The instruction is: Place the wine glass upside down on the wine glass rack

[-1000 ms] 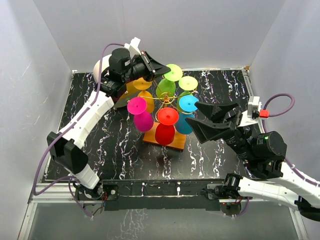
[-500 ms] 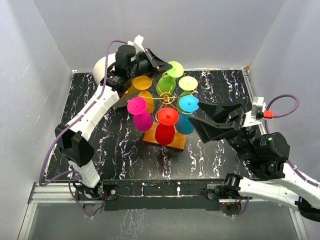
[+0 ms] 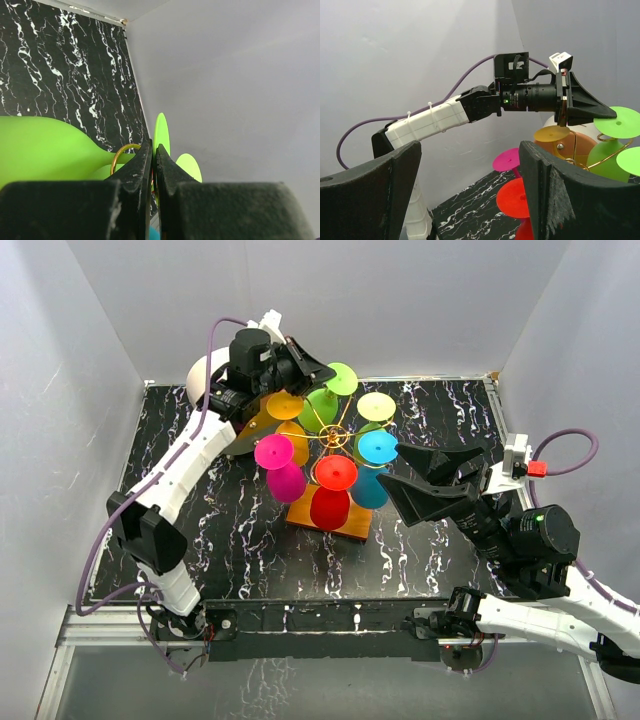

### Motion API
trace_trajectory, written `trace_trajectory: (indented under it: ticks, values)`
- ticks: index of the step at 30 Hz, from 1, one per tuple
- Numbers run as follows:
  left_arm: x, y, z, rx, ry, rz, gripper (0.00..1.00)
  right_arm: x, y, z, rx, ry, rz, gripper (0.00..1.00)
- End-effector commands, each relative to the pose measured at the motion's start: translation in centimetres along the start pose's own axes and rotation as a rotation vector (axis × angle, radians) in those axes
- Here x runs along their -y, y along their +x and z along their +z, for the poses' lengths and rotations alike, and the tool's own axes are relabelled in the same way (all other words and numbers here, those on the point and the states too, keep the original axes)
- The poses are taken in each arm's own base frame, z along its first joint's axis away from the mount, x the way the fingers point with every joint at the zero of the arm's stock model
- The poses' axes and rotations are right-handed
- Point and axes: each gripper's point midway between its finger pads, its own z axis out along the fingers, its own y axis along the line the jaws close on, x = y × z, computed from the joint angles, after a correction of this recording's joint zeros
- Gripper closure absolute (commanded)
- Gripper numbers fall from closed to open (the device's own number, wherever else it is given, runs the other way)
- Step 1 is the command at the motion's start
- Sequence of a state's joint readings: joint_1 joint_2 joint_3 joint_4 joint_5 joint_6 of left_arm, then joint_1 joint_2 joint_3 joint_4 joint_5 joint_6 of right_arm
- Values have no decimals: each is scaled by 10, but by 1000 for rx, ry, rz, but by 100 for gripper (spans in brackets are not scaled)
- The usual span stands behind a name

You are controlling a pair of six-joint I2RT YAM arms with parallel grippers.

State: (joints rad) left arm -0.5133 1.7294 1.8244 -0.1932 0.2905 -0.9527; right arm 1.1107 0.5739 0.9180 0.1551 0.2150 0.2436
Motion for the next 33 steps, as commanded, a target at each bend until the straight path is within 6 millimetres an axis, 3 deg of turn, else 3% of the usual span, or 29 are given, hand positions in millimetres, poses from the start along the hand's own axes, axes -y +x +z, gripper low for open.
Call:
trace_trajectory:
  ticks: [1,12,20,33]
  values:
    - [31,-17,-33,74,50,47,100,-1,-1,1,11,-2,13,23]
    - [22,-9,-36,55,14,53,100,-2,-12,5,35,2,-10,22]
    - [13,-6,-42,55,-40,79,100,-1,-9,6,28,6,-5,22]
    - [18,-25,-50,106,-91,159,65,-2,-8,8,26,3,-5,22]
